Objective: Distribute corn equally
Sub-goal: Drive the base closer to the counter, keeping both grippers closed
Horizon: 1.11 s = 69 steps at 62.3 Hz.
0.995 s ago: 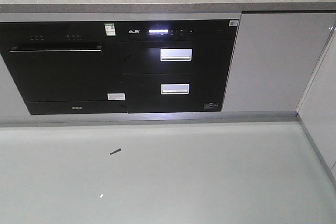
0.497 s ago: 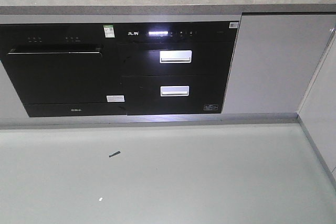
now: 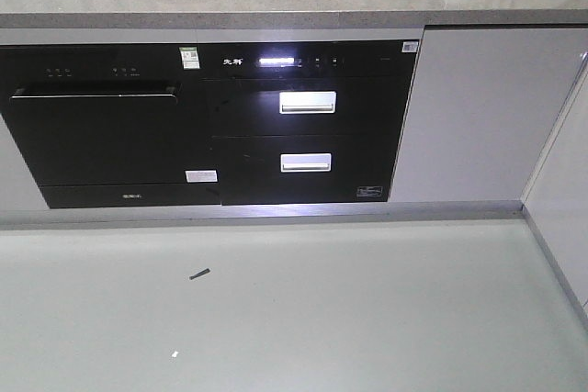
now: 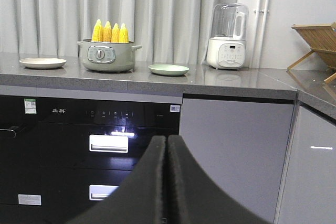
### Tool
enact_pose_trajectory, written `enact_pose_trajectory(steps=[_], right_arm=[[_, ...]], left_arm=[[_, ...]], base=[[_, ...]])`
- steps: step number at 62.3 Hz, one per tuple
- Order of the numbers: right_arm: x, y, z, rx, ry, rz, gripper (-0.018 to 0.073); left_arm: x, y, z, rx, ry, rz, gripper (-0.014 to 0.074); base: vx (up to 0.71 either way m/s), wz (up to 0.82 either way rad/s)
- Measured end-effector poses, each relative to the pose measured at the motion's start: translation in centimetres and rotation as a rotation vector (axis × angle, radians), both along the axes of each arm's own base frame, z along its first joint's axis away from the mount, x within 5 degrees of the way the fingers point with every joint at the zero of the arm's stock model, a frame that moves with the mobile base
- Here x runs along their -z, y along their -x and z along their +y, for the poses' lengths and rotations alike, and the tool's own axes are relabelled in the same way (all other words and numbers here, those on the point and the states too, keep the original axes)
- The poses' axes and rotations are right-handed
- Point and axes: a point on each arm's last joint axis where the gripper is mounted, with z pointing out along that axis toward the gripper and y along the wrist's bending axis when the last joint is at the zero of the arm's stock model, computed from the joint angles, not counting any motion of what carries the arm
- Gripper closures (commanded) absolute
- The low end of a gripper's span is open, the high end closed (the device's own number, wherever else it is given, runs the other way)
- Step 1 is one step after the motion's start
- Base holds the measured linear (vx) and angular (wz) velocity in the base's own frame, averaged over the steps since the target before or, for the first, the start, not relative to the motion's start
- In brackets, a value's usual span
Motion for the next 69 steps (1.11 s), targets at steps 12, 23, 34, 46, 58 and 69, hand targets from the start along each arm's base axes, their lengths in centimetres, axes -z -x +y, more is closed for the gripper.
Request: enact_pose_trajectory(steps=[12,23,34,46,58,69], right_arm=[[0.0,0.0,0.0,0.0,0.0,0.0,0.0564],[0.0,0.0,0.0,0.0,0.0,0.0,0.0564],[0.0,0.0,0.0,0.0,0.0,0.0,0.0564],[0.0,0.0,0.0,0.0,0.0,0.0,0.0564],[0.0,0.0,0.0,0.0,0.0,0.0,0.0564],[0.0,0.0,0.0,0.0,0.0,0.0,0.0564]], left_arm=[[0.0,0.0,0.0,0.0,0.0,0.0,0.0603],[0.0,0.0,0.0,0.0,0.0,0.0,0.0603],[0.0,0.0,0.0,0.0,0.0,0.0,0.0603],[0.0,0.0,0.0,0.0,0.0,0.0,0.0603],[0.0,0.0,0.0,0.0,0.0,0.0,0.0603],[0.0,0.0,0.0,0.0,0.0,0.0,0.0603]], base=[[0.04,0.0],[0.03,0.01],[0.03,0.01],[0.03,0.0],[0.03,0.01],[0.03,0.01]])
